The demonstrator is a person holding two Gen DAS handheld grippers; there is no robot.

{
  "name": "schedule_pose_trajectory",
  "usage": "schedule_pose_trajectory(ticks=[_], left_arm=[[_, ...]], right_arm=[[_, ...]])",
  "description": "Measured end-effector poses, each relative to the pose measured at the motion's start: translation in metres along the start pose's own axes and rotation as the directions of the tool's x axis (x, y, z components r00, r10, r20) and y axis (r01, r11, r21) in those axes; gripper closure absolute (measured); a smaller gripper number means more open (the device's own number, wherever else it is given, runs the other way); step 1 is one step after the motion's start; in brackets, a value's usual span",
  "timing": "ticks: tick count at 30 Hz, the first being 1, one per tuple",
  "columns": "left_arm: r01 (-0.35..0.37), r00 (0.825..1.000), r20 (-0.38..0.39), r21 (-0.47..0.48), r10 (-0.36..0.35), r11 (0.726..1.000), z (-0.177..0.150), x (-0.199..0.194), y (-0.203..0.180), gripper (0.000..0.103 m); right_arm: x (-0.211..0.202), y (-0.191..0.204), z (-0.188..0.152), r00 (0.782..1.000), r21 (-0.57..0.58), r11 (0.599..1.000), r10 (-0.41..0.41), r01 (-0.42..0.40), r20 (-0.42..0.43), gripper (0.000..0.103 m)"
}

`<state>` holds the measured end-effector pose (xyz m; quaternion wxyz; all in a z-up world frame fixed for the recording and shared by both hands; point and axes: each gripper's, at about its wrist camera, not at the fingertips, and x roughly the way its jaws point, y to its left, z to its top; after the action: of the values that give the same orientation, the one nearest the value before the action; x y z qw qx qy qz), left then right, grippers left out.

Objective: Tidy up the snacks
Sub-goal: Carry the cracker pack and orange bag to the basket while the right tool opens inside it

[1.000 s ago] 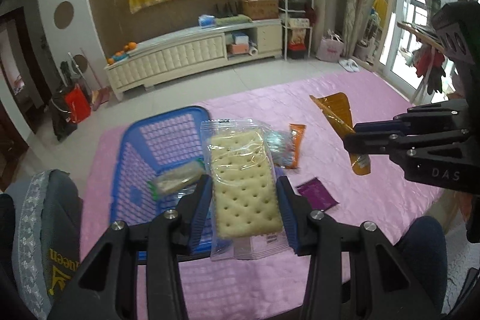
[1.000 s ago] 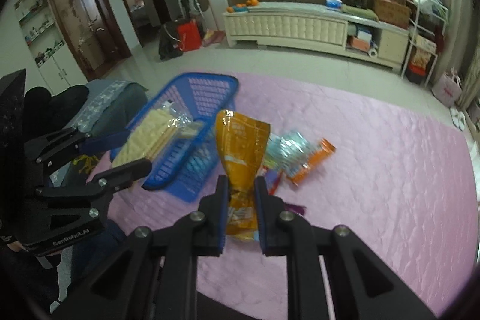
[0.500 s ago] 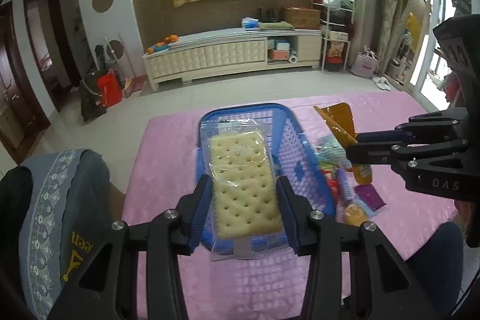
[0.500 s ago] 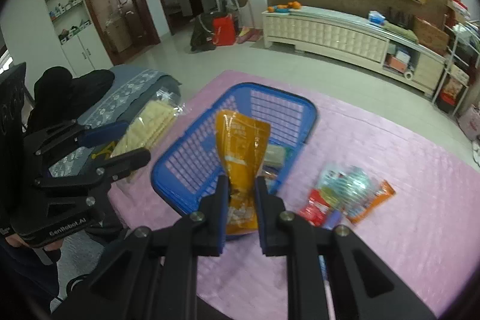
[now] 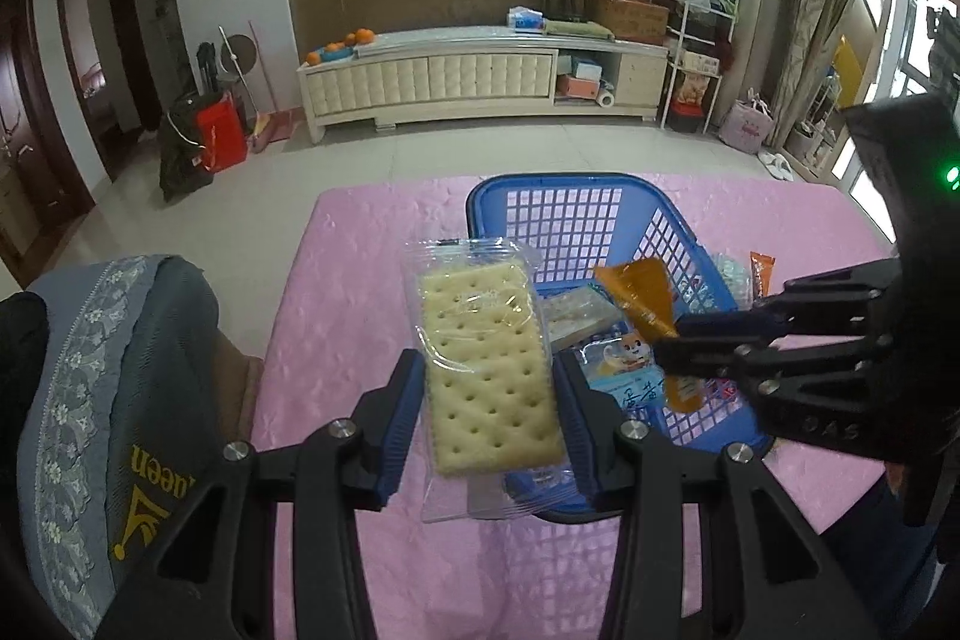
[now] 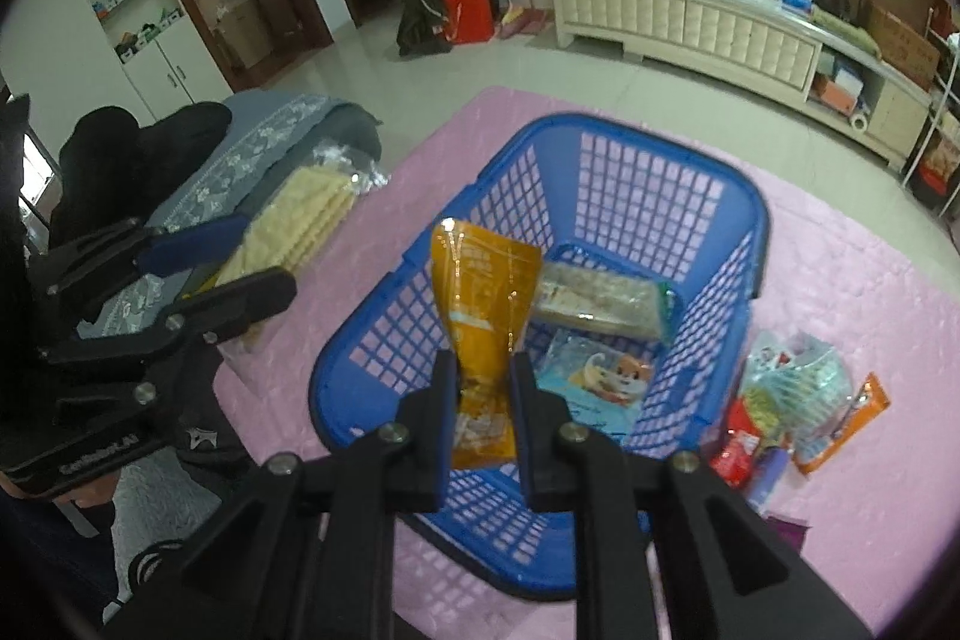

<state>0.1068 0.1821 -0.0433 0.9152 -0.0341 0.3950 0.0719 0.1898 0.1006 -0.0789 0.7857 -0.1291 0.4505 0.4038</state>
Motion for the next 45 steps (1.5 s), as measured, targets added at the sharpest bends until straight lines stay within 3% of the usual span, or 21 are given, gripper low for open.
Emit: schedule_pose_trajectory(ticks=[8,13,18,22,25,28,35,38,45], left_arm=[[0.013,1.000,-0.025,0.036,-0.012,0.999,0.003,0.013,0.007,0.061],[0.013,0.999,-0.032,0.057,-0.011,0.998,0.001,0.010,0.005,0.061],[0.015,0.999,-0.032,0.064,-0.013,0.998,0.001,0.001,0.005,0.061],[0.011,1.000,-0.022,0.071,-0.010,0.997,0.000,-0.010,0.002,0.061],[0.008,1.000,-0.017,0.076,-0.006,0.997,0.000,-0.016,-0.001,0.061],[0.011,1.000,-0.014,0.087,-0.010,0.996,0.002,-0.020,-0.005,0.061],[0.033,0.999,-0.003,0.121,-0.033,0.992,0.015,-0.017,-0.020,0.061],[0.052,0.999,-0.009,0.129,-0.051,0.990,0.020,-0.009,-0.030,0.061],[0.085,0.996,-0.050,0.115,-0.080,0.990,0.027,0.028,-0.046,0.061]], right_arm=[[0.028,0.002,-0.001,0.998,0.057,0.998,0.031,-0.028,-0.054,0.082],[0.032,0.015,-0.007,0.997,0.020,1.000,0.004,-0.003,-0.083,0.079],[0.021,0.018,-0.013,0.997,0.047,0.998,-0.044,0.047,-0.066,0.062],[0.006,0.015,-0.019,0.998,0.071,0.997,-0.032,0.036,-0.052,0.034],[-0.005,0.013,-0.021,0.999,0.087,0.996,-0.022,0.026,-0.042,0.028],[-0.019,0.008,-0.021,0.998,0.111,0.992,-0.059,0.059,-0.007,0.016],[-0.041,-0.009,-0.019,0.992,0.167,0.980,-0.120,0.111,0.044,0.015],[-0.045,-0.020,-0.019,0.987,0.185,0.973,-0.150,0.136,0.063,0.006],[-0.043,-0.053,-0.016,0.972,0.210,0.955,-0.228,0.210,0.064,0.000]])
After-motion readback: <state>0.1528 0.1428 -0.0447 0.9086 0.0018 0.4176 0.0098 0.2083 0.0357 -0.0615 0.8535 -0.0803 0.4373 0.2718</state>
